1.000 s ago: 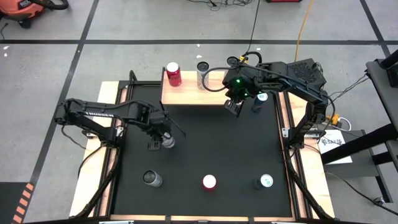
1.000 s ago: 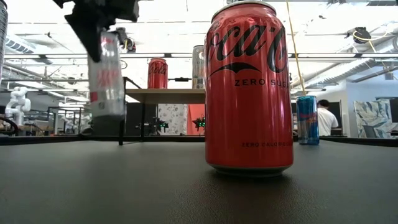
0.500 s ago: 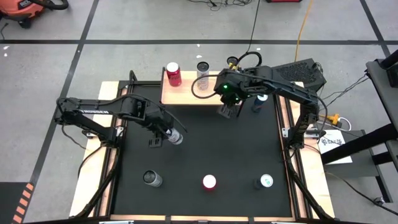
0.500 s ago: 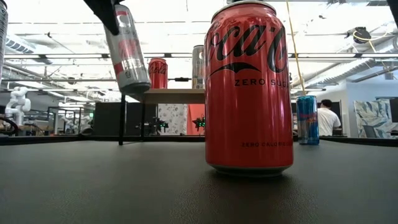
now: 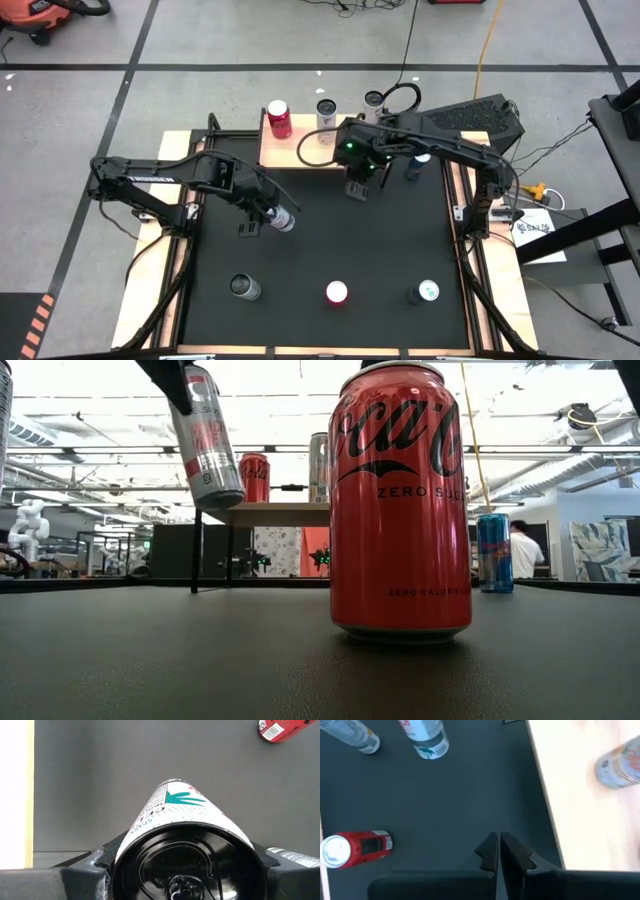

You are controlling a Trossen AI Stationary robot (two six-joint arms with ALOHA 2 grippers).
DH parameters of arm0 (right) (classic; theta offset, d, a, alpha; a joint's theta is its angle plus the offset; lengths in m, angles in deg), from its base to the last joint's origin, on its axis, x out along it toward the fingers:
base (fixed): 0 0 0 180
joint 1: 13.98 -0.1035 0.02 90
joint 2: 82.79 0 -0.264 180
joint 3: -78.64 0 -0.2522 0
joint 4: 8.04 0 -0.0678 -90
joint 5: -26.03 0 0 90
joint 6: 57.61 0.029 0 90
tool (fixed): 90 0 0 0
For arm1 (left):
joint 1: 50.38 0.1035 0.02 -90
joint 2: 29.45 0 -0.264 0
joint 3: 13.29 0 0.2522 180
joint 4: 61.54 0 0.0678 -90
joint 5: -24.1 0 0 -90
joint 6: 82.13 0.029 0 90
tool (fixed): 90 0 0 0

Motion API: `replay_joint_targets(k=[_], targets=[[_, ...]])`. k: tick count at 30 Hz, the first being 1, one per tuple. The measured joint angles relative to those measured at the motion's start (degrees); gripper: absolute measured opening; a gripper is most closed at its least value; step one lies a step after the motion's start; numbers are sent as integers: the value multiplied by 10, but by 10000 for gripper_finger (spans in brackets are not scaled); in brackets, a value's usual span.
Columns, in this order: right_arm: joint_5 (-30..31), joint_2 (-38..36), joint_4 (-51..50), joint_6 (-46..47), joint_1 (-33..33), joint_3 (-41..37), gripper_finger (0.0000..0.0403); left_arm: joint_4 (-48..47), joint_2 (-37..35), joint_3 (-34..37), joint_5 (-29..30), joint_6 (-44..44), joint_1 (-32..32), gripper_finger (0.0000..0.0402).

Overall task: Place canned beverage on shelf
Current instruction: Put the white pink soda can on the shelf aligned with the other white pink soda can

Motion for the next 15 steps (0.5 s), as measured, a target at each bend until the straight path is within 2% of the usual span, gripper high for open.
replay_joint_targets(k=[3, 8, 15], targets=[[-11, 4, -5, 18, -2, 0, 21, -2, 0, 0, 0, 0, 0, 247], [-58, 14, -7, 31, -1, 0, 78, -1, 0, 0, 0, 0, 0, 247], [-59, 36, 14, -7, -17, 0, 166, 4, 0, 0, 0, 0, 0, 247]])
